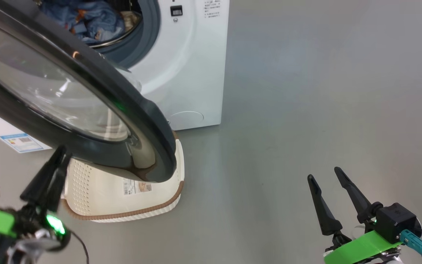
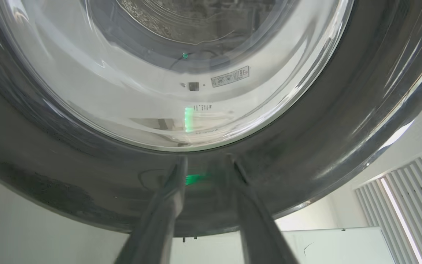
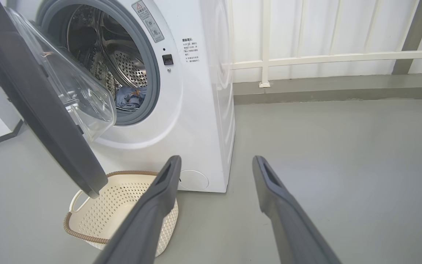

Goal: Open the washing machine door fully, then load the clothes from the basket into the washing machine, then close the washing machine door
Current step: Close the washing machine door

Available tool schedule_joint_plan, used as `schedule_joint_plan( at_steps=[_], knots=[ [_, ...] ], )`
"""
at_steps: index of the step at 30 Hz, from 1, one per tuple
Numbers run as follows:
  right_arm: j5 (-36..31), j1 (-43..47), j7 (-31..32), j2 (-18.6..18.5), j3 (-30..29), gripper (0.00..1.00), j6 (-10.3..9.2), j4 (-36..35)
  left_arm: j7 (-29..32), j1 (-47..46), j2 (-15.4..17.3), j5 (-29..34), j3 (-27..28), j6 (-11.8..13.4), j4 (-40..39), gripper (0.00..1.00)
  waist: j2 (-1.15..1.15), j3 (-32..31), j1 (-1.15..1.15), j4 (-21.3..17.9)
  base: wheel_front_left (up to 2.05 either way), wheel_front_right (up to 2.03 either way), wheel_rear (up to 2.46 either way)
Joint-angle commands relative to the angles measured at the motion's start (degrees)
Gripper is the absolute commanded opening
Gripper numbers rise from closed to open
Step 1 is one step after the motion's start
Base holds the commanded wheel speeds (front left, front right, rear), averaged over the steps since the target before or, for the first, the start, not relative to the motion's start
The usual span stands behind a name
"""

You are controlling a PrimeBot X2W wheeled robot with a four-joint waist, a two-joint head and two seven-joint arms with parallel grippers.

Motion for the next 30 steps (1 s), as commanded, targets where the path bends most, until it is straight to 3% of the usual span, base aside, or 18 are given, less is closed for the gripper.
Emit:
schedule_joint_plan(
  at_steps=[1,12,16,20,22,30],
  knots=[
    [0.16,-0.54,-0.37,-0.36,1.14,1.0,0.09,-1.12,-0.97,1.55,0.74,1.31,2.91,-0.62,-3.11,1.0,0.0,-0.62,0.0,0.45,0.0,0.0,0.0],
    [-0.16,0.77,0.02,-0.51,0.66,1.0,0.09,-1.08,-9.43,10.87,-4.43,10.66,6.58,-0.67,-12.43,1.0,0.0,-3.42,0.0,1.88,0.0,0.0,0.0],
    [-0.34,1.24,0.35,-0.64,0.56,1.0,0.09,-1.44,-15.65,12.47,-4.71,19.93,6.73,-0.67,-15.89,1.0,0.0,-4.1,0.0,2.38,0.0,0.0,0.0],
    [-0.47,1.54,0.7,-0.87,0.47,1.0,0.09,-1.77,-23.7,14.22,-3.59,34.27,5.18,-0.67,-18.22,1.0,0.0,-4.83,0.0,2.64,0.0,0.0,0.0],
    [-0.55,1.92,0.93,-1.03,0.43,1.0,0.09,-1.96,-29.22,15.54,-2.94,44.73,3.82,-0.29,-19.38,1.0,0.0,-5.48,0.0,2.72,0.0,0.0,0.0],
    [-0.92,3.05,1.63,-1.21,-0.38,1.0,0.09,-2.69,-39.31,19.19,0.39,74.2,-2.01,7.28,-21.08,1.0,0.0,-6.77,0.0,3.4,0.0,0.0,0.0]
  ],
)
